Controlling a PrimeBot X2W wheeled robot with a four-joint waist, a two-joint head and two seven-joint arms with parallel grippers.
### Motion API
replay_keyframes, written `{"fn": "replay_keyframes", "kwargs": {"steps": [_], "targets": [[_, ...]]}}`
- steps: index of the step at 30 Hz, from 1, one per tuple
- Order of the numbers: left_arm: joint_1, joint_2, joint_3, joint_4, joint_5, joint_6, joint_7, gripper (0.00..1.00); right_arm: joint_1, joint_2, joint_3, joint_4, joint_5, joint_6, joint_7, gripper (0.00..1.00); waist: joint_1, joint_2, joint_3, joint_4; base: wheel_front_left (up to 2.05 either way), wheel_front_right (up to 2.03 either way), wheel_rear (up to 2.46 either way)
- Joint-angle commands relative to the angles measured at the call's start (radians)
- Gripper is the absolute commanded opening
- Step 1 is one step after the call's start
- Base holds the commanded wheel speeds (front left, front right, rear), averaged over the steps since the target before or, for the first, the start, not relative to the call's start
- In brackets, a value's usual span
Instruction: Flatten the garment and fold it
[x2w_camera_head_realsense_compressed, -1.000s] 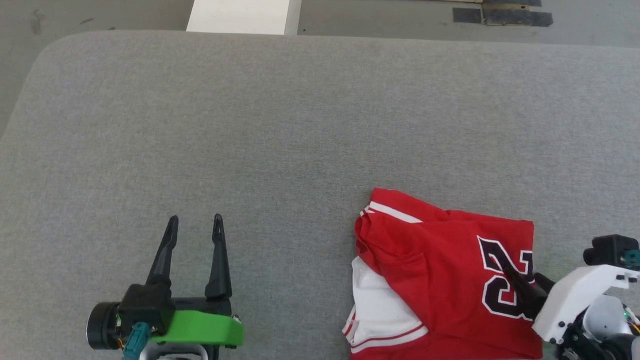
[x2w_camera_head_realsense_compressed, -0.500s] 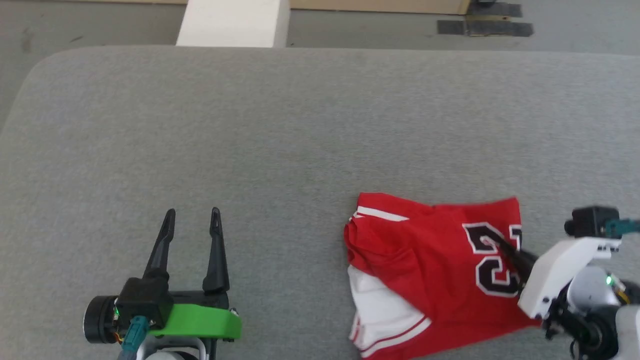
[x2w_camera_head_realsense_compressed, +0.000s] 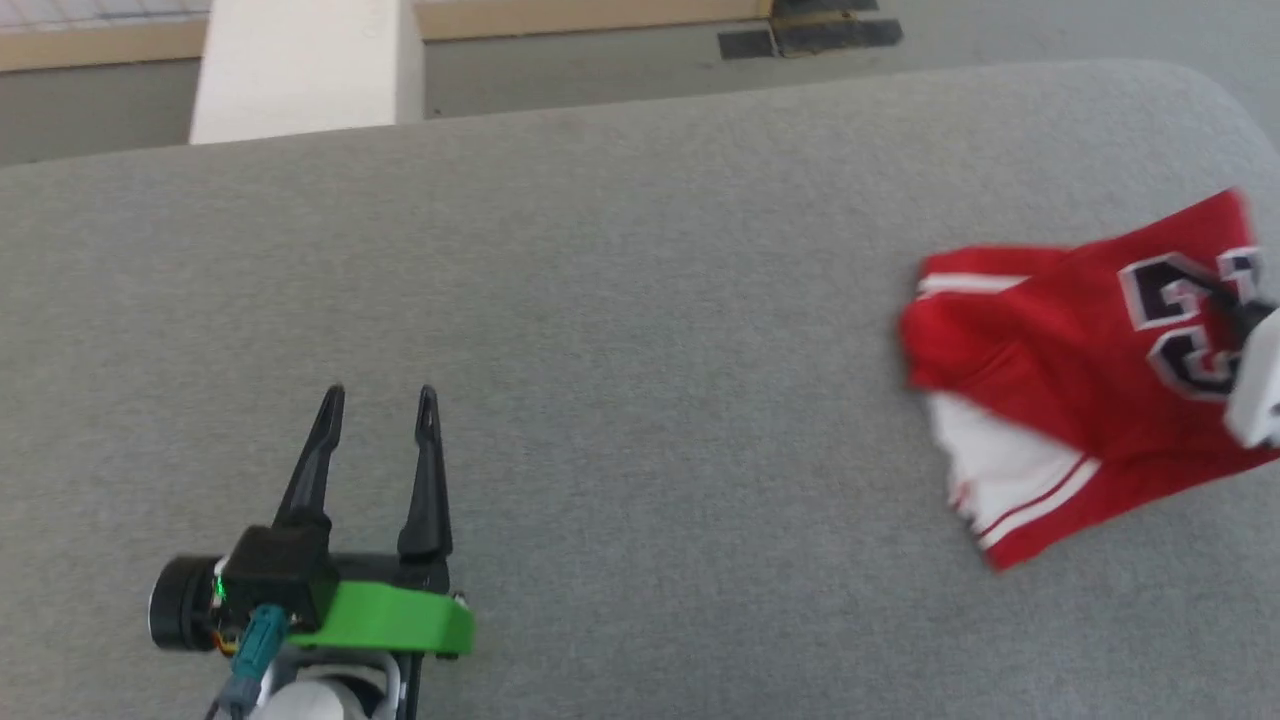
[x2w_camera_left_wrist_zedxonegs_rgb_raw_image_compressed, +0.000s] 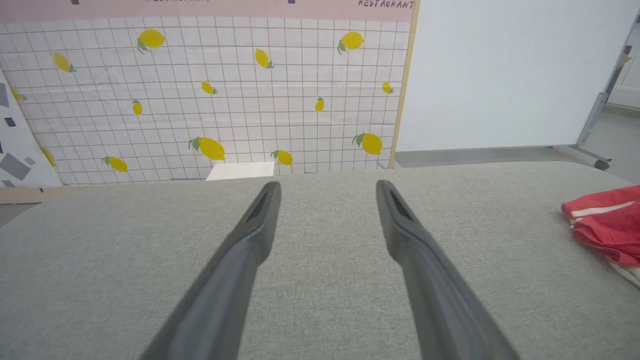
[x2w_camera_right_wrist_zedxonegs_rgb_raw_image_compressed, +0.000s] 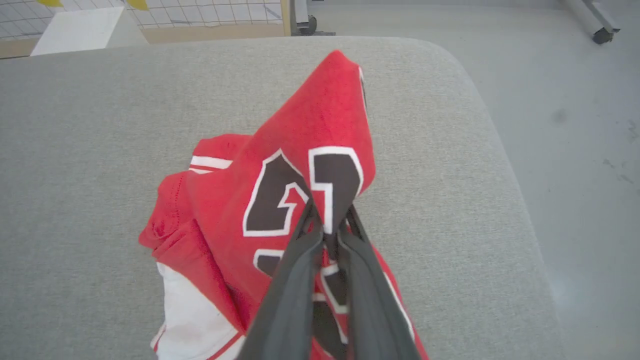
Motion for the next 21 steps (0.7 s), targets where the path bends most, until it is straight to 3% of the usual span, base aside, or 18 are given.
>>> {"fn": "replay_keyframes", "kwargs": {"steps": [1,3,11,15,21], "targets": [[-0.041,0.015,-0.008,-0.016,0.021,-0.002,0.014,1.0,-0.05,-0.048,0.001,0.02,-0.004,-0.001,-0.013,0.0,0.0,0.0,0.087,-0.043,0.0,0.0,0.0],[-0.083,0.02,-0.019,-0.032,0.038,-0.003,0.026,1.0,-0.1,-0.116,-0.007,0.042,-0.006,-0.001,-0.031,0.0,0.0,0.0,0.155,-0.049,0.0,0.0,0.0],[-0.193,0.032,-0.046,-0.063,0.091,-0.007,0.046,1.0,-0.186,-0.256,-0.053,0.102,-0.04,-0.001,-0.108,0.0,0.0,0.0,0.329,-0.033,0.0,0.0,0.0],[-0.231,0.032,-0.045,-0.076,0.111,0.005,0.033,1.0,-0.204,-0.299,-0.064,0.161,-0.048,-0.001,-0.149,0.0,0.0,0.0,0.378,-0.019,0.0,0.0,0.0],[-0.256,0.025,-0.043,-0.122,0.11,0.012,0.012,1.0,-0.224,-0.314,-0.081,0.258,-0.088,-0.001,-0.223,0.0,0.0,0.0,0.424,-0.011,0.0,0.0,0.0]]}}
